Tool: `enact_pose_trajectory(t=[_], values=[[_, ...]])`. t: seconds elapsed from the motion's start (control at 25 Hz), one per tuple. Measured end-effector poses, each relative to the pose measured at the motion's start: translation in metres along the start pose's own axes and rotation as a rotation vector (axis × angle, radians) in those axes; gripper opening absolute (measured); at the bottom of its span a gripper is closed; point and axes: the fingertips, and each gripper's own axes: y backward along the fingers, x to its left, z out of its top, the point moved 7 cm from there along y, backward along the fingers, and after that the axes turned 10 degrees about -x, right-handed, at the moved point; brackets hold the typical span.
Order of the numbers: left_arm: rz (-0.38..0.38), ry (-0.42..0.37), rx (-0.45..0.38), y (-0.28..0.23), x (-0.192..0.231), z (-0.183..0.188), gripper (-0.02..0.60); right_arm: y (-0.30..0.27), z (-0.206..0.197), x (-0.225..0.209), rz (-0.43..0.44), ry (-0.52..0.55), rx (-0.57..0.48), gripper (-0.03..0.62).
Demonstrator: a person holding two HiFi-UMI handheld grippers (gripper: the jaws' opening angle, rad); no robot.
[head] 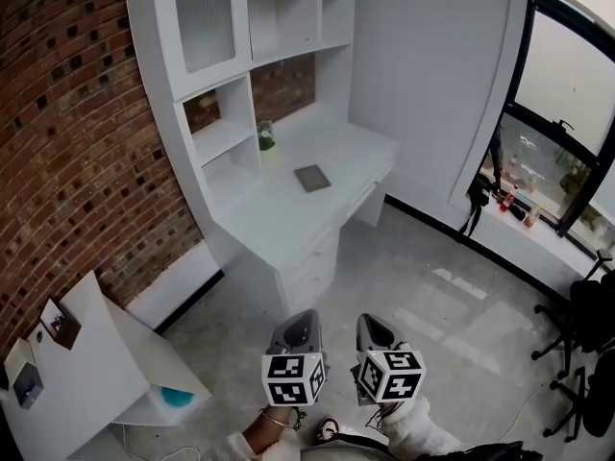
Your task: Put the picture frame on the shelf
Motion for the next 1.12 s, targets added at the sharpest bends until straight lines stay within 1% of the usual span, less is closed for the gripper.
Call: enact_pose_trajectory(t=[0.32, 0.72, 0.88, 1.12], values=[[0.011, -0.02, 0.013, -0.039, -0.013, -0.001, 0.005, -0.025, 0.012, -0.034, 0.019, 0.001, -0.002, 0.023], [0.006, -0.04, 0.029, -0.073, -0.008, -0.001, 0.005, -0.047, 0.007, -0.055, 0.006, -0.018, 0.016, 0.023], [-0.01, -0.038, 0.027, -0.102, -0.003, 0.001, 0.005, -0.071, 0.01, -0.063, -0.001, -0.013, 0.02, 0.023], [-0.026, -0.028, -0.011, -0.159, 0.009, 0.019, 0.005, -0.116, 0.028, -0.077, -0.007, 0.017, 0.013, 0.023]])
